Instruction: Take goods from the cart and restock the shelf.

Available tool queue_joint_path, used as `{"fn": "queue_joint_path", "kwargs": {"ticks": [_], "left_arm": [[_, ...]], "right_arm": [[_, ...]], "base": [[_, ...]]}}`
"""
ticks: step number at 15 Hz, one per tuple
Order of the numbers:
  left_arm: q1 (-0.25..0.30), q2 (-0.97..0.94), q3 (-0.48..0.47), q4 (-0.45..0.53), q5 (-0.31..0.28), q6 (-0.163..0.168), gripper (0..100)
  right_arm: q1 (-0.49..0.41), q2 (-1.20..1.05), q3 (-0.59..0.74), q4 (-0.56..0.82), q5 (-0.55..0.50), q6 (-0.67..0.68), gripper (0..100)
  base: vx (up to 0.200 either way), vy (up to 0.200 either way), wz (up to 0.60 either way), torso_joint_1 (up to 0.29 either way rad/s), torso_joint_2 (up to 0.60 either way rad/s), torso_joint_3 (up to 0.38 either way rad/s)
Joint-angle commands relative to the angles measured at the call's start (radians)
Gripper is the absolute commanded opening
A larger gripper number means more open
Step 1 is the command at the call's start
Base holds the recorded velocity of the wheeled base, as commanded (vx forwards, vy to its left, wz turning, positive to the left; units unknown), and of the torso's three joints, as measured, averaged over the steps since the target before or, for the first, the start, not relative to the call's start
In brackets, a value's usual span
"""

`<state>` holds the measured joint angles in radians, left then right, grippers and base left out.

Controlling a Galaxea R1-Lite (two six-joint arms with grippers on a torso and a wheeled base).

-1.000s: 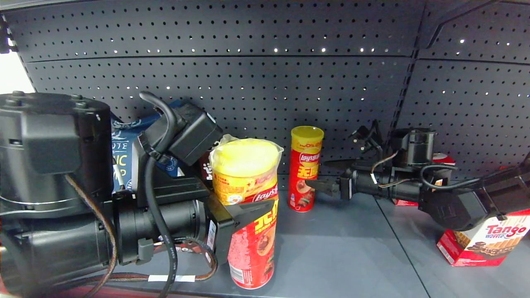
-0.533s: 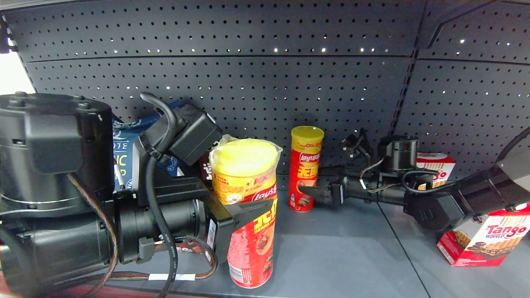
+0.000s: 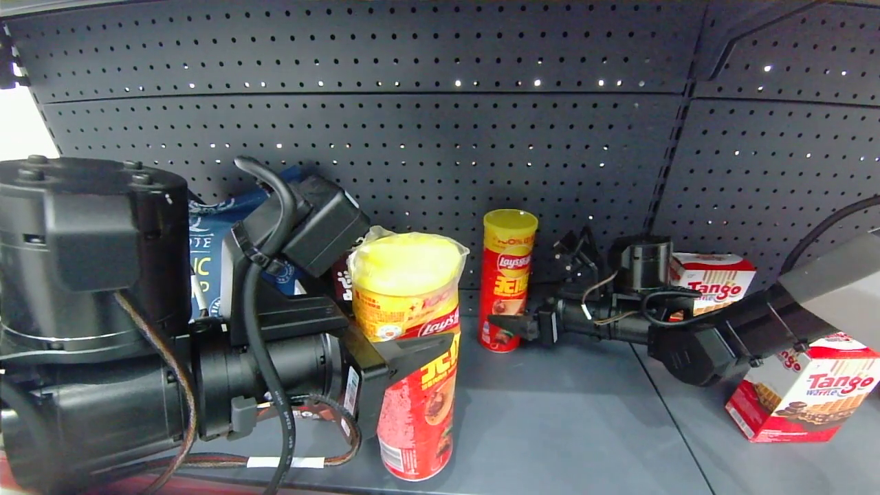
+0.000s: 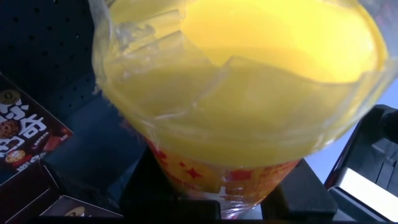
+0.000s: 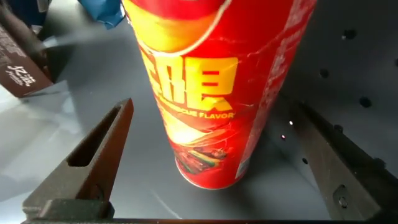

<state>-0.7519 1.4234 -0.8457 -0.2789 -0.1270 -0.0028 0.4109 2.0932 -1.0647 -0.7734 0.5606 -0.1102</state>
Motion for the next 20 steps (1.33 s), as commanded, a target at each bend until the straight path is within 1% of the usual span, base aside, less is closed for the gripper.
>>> {"fn": "queue_joint_path", "kwargs": {"ticks": [1, 5, 6, 10, 14, 16, 17, 20], "left_arm": [[-0.001, 0.0, 0.001, 0.0, 0.0, 0.0, 0], [-0.003, -0.003, 0.002, 0.004, 0.0, 0.0, 0], [-0.003, -0.004, 0.002, 0.004, 0.0, 0.0, 0], [-0.003, -0.003, 0.005, 0.003, 0.001, 0.0, 0], [-0.001, -0.009, 0.051, -0.003, 0.001, 0.0, 0], [0.005, -0.017, 0.054, -0.003, 0.001, 0.0, 0], [0.006, -0.018, 0.053, -0.003, 0.001, 0.0, 0], [0.009, -0.018, 0.047, -0.003, 0.001, 0.0, 0]], "right_arm": [[0.002, 0.024, -0.017, -0.001, 0.001, 0.001, 100], [0.0, 0.054, -0.046, -0.01, 0.002, 0.001, 100], [0.0, 0.061, -0.047, -0.017, 0.002, 0.001, 0], [0.003, 0.041, -0.046, -0.018, -0.004, 0.004, 0], [0.023, -0.005, -0.011, -0.014, -0.013, 0.006, 0], [0.029, -0.047, 0.006, -0.003, -0.059, 0.006, 0], [0.032, -0.071, 0.042, -0.004, -0.082, 0.006, 0], [0.045, -0.156, 0.163, -0.017, -0.096, 0.006, 0]], "base": [[0.0, 0.0, 0.0, 0.0, 0.0, 0.0], [0.0, 0.0, 0.0, 0.0, 0.0, 0.0], [0.0, 0.0, 0.0, 0.0, 0.0, 0.0], [0.0, 0.0, 0.0, 0.0, 0.0, 0.0], [0.0, 0.0, 0.0, 0.0, 0.0, 0.0], [0.0, 0.0, 0.0, 0.0, 0.0, 0.0], [0.0, 0.0, 0.0, 0.0, 0.0, 0.0], [0.0, 0.0, 0.0, 0.0, 0.0, 0.0]]}}
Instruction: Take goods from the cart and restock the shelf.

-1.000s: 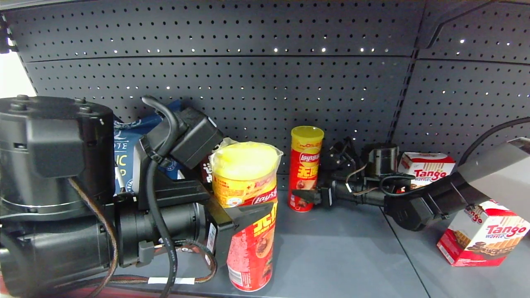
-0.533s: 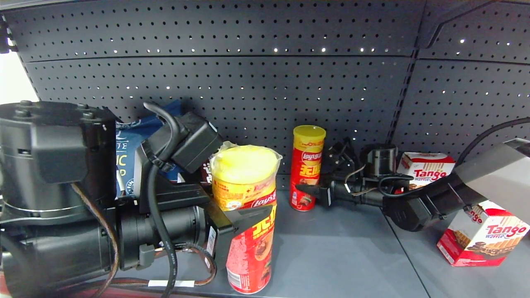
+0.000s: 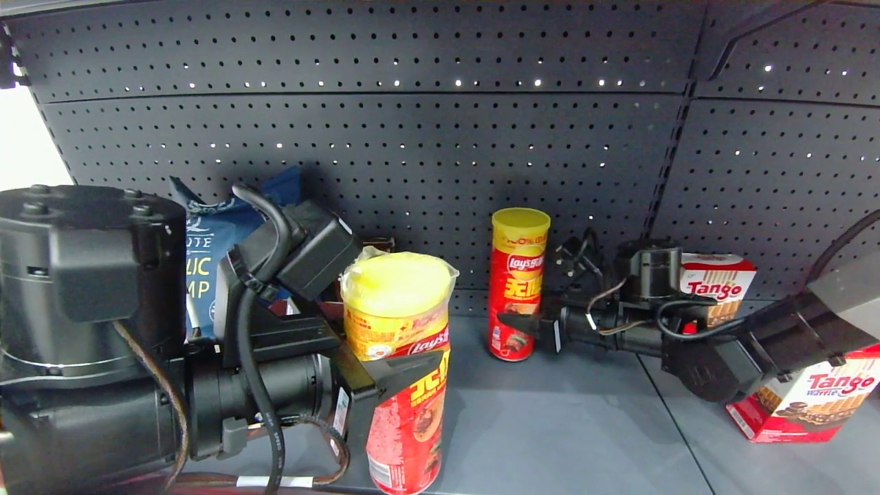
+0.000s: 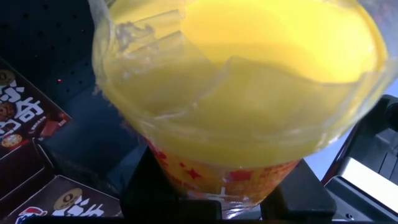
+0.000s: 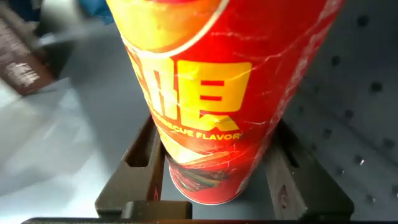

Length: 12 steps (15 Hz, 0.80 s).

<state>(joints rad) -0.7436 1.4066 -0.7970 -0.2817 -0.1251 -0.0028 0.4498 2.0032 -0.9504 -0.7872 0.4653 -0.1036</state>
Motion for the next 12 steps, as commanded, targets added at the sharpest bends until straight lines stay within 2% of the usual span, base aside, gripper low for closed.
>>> {"fn": "queue_joint_path", "kwargs": {"ticks": [1, 3, 5, 8, 12], "left_arm": [[0.001, 0.0, -0.008, -0.001, 0.001, 0.0, 0], [0.001, 0.002, -0.019, -0.001, 0.002, 0.0, 0], [0.001, 0.003, -0.034, -0.001, 0.004, 0.0, 0], [0.003, 0.005, -0.034, -0.001, 0.005, -0.002, 0], [0.004, 0.008, -0.044, -0.001, 0.007, -0.002, 0]], "right_arm": [[0.02, -0.106, 0.116, -0.026, -0.053, 0.002, 0], [0.035, -0.159, 0.219, -0.11, -0.122, 0.015, 0], [0.038, -0.199, 0.279, -0.159, -0.128, 0.038, 0], [0.069, -0.259, 0.343, -0.178, -0.166, 0.067, 0], [0.159, -0.323, 0.404, -0.178, -0.229, 0.11, 0]], "base": [[0.0, 0.0, 0.0, 0.0, 0.0, 0.0], [0.0, 0.0, 0.0, 0.0, 0.0, 0.0], [0.0, 0.0, 0.0, 0.0, 0.0, 0.0], [0.0, 0.0, 0.0, 0.0, 0.0, 0.0], [0.0, 0.0, 0.0, 0.0, 0.0, 0.0]]}}
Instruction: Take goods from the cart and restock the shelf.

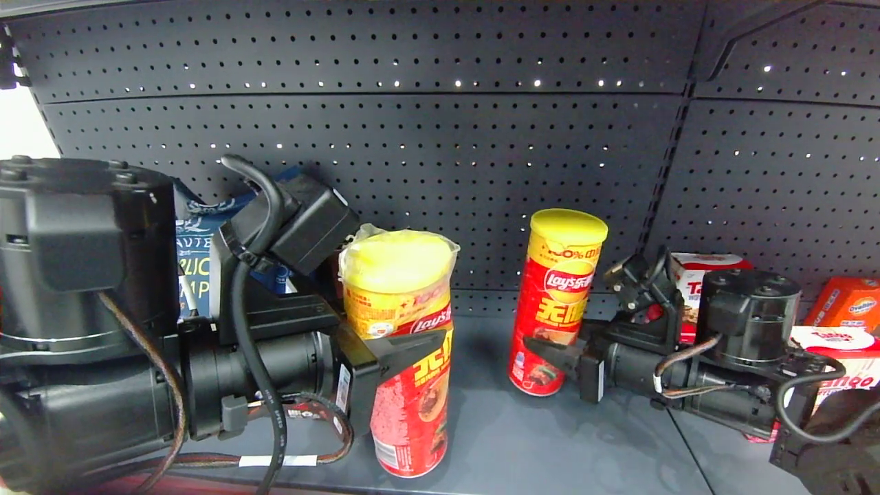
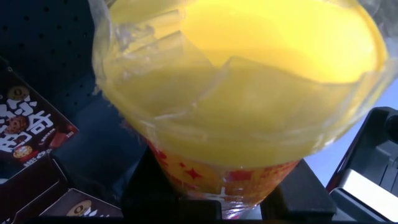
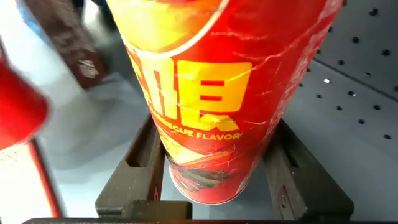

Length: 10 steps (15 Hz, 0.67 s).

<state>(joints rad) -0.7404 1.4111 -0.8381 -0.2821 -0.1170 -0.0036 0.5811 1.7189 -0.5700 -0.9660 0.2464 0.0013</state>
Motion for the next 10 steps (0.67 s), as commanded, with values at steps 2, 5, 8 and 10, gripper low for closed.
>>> {"fn": "queue_joint_path", "kwargs": {"ticks": [2, 5, 8, 10], "left_arm": [[0.001, 0.005, -0.004, 0.0, 0.0, -0.001, 0], [0.001, 0.009, -0.016, 0.001, -0.001, -0.001, 0], [0.001, 0.031, -0.03, 0.001, 0.0, -0.001, 0], [0.004, 0.035, -0.03, 0.0, 0.0, -0.001, 0]], "right_arm": [[0.043, -0.064, 0.088, -0.005, -0.019, 0.006, 0], [0.048, -0.067, 0.179, -0.094, -0.021, 0.006, 0], [0.059, -0.061, 0.249, -0.183, -0.024, 0.006, 0], [0.088, -0.071, 0.269, -0.185, -0.075, 0.008, 0]], "base": [[0.0, 0.0, 0.0, 0.0, 0.0, 0.0], [0.0, 0.0, 0.0, 0.0, 0.0, 0.0], [0.0, 0.0, 0.0, 0.0, 0.0, 0.0], [0.0, 0.0, 0.0, 0.0, 0.0, 0.0]]}}
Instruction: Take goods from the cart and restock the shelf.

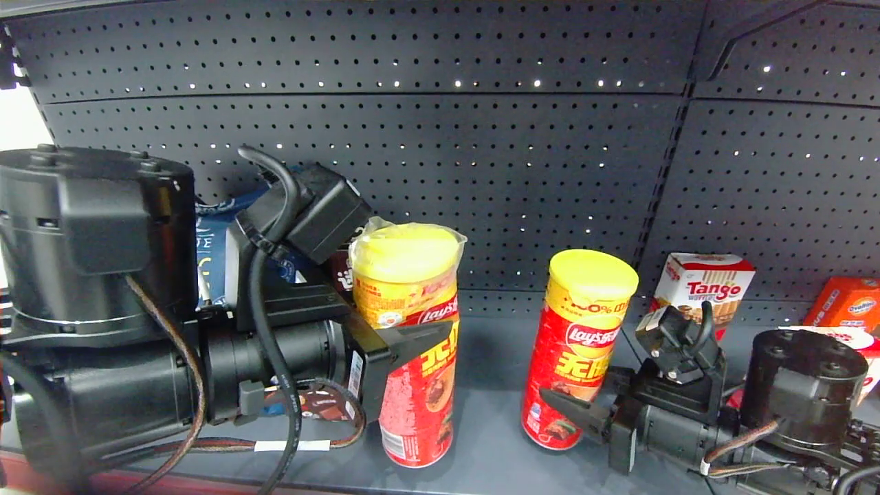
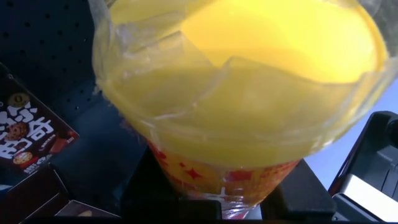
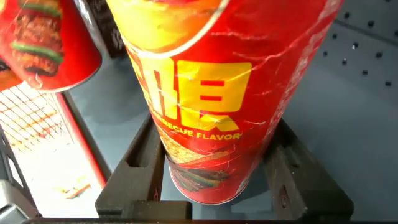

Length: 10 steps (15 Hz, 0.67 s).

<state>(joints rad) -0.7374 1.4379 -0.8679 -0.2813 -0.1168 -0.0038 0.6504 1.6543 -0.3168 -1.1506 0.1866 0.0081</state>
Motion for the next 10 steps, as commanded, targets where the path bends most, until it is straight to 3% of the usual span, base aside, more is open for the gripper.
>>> {"fn": "queue_joint_path", "kwargs": {"ticks": [1, 10], "left_arm": [[0.004, 0.01, 0.0, -0.001, 0.0, -0.001, 0], [0.021, 0.024, 0.001, -0.001, -0.001, -0.001, 0]], "right_arm": [[0.028, -0.013, 0.021, 0.0, -0.021, 0.006, 0], [0.101, -0.001, 0.044, 0.003, -0.11, 0.061, 0]], "base": [[0.0, 0.0, 0.0, 0.0, 0.0, 0.0], [0.0, 0.0, 0.0, 0.0, 0.0, 0.0]]}}
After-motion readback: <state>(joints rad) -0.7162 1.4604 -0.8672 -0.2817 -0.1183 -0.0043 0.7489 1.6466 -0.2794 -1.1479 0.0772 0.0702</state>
